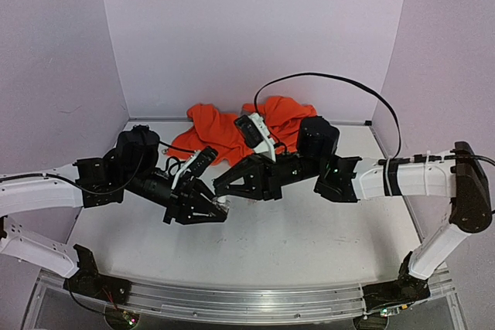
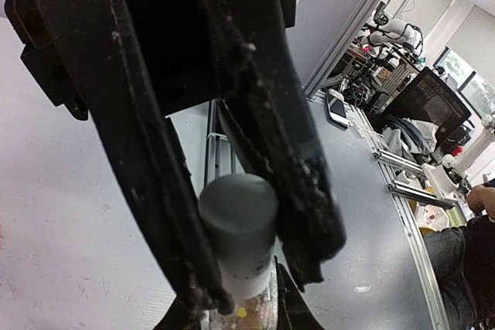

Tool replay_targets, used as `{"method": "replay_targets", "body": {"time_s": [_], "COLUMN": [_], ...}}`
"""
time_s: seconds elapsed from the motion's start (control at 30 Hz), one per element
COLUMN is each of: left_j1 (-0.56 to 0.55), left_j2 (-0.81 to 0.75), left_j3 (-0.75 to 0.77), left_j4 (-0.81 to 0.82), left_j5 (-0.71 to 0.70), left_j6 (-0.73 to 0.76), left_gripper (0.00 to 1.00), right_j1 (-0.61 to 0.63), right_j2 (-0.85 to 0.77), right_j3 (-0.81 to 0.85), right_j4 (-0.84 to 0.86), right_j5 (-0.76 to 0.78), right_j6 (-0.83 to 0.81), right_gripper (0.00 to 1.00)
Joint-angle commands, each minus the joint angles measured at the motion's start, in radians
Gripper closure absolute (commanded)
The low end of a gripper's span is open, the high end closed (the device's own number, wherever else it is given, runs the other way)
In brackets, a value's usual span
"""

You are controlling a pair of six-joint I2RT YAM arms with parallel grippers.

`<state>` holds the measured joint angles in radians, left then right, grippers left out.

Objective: Paint the nails

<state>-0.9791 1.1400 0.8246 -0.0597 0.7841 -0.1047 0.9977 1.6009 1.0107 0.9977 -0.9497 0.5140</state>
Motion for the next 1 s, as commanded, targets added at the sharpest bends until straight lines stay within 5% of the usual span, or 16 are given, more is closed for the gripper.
{"method": "replay_targets", "body": {"time_s": [0.0, 0.1, 0.17, 0.23, 0.27, 0.3, 0.37, 0.6, 0.63, 0.7, 0.8, 0.97], "left_j1": [0.0, 0.0, 0.0, 0.002, 0.003, 0.003, 0.002, 0.0, 0.0, 0.001, 0.001, 0.0], "left_j2": [-0.015, -0.034, -0.055, -0.061, -0.051, -0.035, 0.003, 0.01, 0.0, -0.023, -0.054, -0.104], "left_j3": [0.053, 0.047, 0.034, 0.022, 0.027, 0.042, 0.081, 0.092, 0.083, 0.069, 0.045, 0.023], "left_j4": [0.055, 0.055, 0.038, -0.031, -0.082, -0.127, -0.168, -0.118, -0.117, -0.12, -0.12, -0.117], "left_j5": [-0.047, -0.199, -0.471, -0.857, -1.018, -1.118, -1.171, -0.945, -0.904, -0.807, -0.611, -0.348], "left_j6": [0.018, 0.011, -0.016, -0.107, -0.129, -0.147, -0.118, -0.004, 0.013, 0.051, 0.099, 0.167], "left_gripper": [1.0, 1.0, 1.0, 1.0, 1.0, 1.0, 1.0, 1.0, 1.0, 1.0, 1.0, 1.0], "right_j1": [0.004, 0.004, 0.018, 0.07, 0.138, 0.208, 0.279, 0.288, 0.268, 0.206, 0.119, 0.007], "right_j2": [0.002, -0.005, -0.028, -0.059, -0.056, -0.029, 0.041, 0.027, 0.004, -0.034, -0.087, -0.169], "right_j3": [0.045, 0.042, 0.04, 0.053, 0.103, 0.162, 0.258, 0.232, 0.218, 0.2, 0.156, 0.05], "right_j4": [0.072, 0.012, -0.086, -0.247, -0.385, -0.51, -0.661, -0.496, -0.479, -0.471, -0.48, -0.452], "right_j5": [-0.05, 0.02, 0.185, 0.58, 0.954, 1.306, 1.592, 1.346, 1.271, 1.087, 0.809, 0.407], "right_j6": [0.008, -0.013, -0.047, -0.092, -0.106, -0.065, 0.047, -0.036, -0.062, -0.11, -0.197, -0.293], "right_gripper": [0.9, 1.0, 1.0, 1.0, 1.0, 1.0, 1.0, 1.0, 0.93, 0.52, 0.18, 0.02]}}
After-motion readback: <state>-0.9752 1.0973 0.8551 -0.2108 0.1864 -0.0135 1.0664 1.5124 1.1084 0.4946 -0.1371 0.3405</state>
